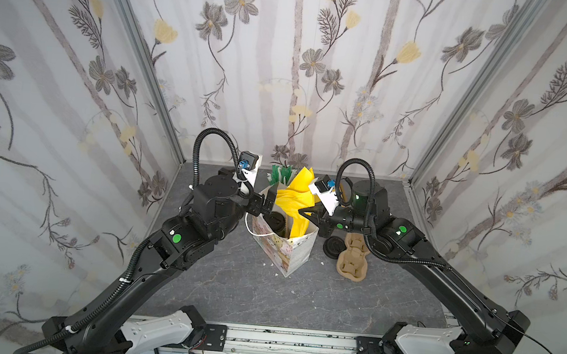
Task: Pack a coffee takeout order
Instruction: Place the napkin in the takeout bag.
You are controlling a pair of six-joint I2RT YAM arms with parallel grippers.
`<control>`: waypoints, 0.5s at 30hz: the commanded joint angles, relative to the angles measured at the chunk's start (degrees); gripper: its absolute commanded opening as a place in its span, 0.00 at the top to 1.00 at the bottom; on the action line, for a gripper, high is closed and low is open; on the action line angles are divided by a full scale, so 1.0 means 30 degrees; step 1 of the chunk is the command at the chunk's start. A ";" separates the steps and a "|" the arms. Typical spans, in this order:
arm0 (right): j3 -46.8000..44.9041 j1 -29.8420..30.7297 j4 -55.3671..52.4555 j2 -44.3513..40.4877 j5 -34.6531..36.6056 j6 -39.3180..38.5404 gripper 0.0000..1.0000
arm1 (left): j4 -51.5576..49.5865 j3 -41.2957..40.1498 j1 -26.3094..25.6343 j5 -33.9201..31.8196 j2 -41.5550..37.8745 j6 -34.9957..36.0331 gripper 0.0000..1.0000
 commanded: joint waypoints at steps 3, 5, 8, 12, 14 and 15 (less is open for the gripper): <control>0.0641 -0.0221 0.0209 0.0379 -0.1703 -0.2509 1.00 | 0.1093 -0.0134 0.0129 -0.0594 -0.0121 -0.0674 0.00; 0.0798 -0.0440 -0.0284 0.0541 -0.2600 -0.2994 1.00 | 0.1146 -0.0190 0.0212 -0.0600 -0.0110 -0.0580 0.00; 0.0961 -0.0829 -0.0911 0.0792 -0.3542 -0.3847 1.00 | 0.1232 -0.0251 0.0326 -0.0553 -0.0110 -0.0519 0.00; 0.1339 -0.1460 -0.1811 0.1307 -0.4749 -0.5509 0.98 | 0.1280 -0.0252 0.0443 -0.0442 -0.0073 -0.0433 0.00; 0.1768 -0.1948 -0.2454 0.1847 -0.5544 -0.6192 0.94 | 0.1309 -0.0223 0.0527 -0.0711 -0.0182 -0.0488 0.00; 0.2091 -0.2149 -0.2833 0.2159 -0.5806 -0.6620 0.93 | 0.1326 -0.0195 0.0535 -0.1030 -0.0239 -0.0599 0.00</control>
